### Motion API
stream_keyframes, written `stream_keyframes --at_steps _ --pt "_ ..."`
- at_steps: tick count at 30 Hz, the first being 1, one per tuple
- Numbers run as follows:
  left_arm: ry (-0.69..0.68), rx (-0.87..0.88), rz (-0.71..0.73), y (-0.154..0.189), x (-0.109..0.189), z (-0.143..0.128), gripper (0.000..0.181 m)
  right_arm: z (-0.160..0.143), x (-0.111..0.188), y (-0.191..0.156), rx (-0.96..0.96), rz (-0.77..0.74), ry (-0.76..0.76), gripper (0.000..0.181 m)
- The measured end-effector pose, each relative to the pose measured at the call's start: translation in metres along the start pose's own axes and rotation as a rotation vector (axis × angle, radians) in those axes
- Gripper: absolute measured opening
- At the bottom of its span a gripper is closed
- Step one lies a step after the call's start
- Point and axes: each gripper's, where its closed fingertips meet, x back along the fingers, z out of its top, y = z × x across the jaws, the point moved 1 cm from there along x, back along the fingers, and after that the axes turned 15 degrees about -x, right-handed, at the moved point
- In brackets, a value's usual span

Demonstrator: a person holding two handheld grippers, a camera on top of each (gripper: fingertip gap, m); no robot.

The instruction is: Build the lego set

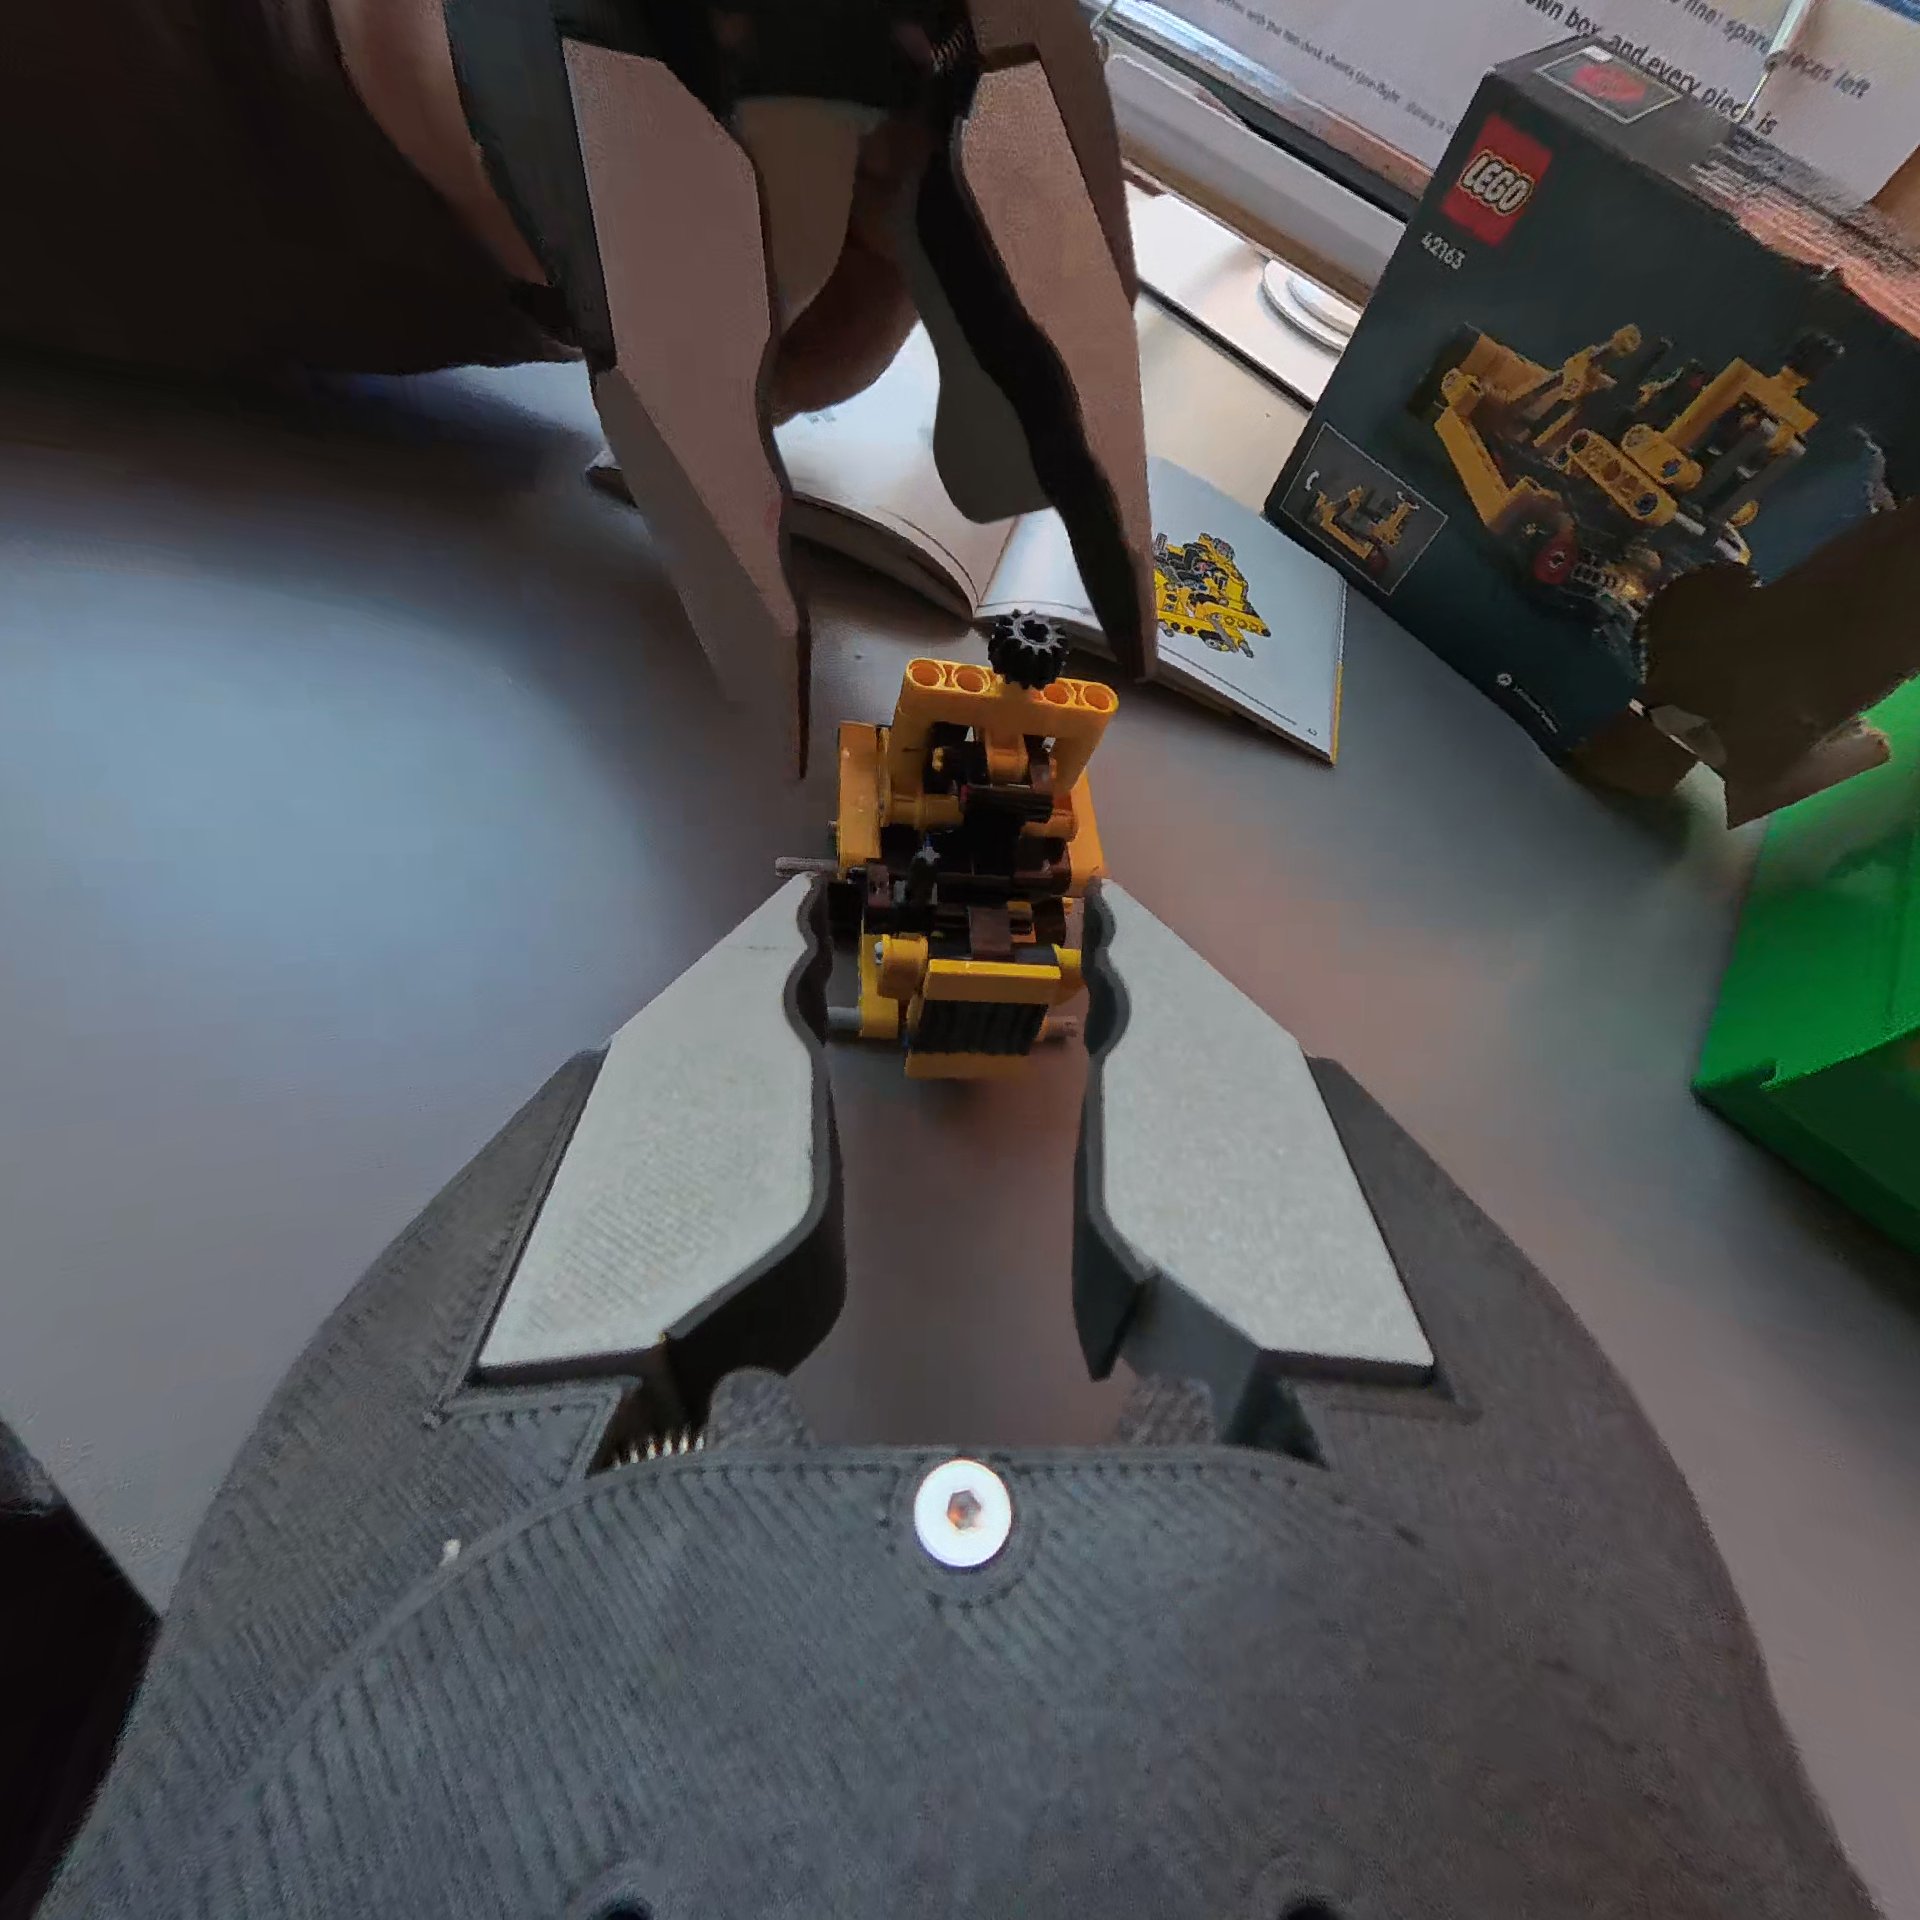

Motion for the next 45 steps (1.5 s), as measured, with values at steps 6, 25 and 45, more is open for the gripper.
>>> stream_keyframes --at_steps 6,25,45 --pt "-0.028 -0.084 -0.043 0.009 -0.019 -0.007 0.057 -0.003 -0.009 0.000 0.007 0.030 -0.050 0.038" --pt "-0.065 -0.129 0.062 0.010 -0.021 -0.009 0.053 -0.005 -0.005 0.003 0.029 0.086 -0.053 0.036" --pt "-0.131 -0.199 0.147 0.009 -0.021 -0.012 0.053 -0.006 -0.007 0.006 0.023 0.159 -0.098 0.033"
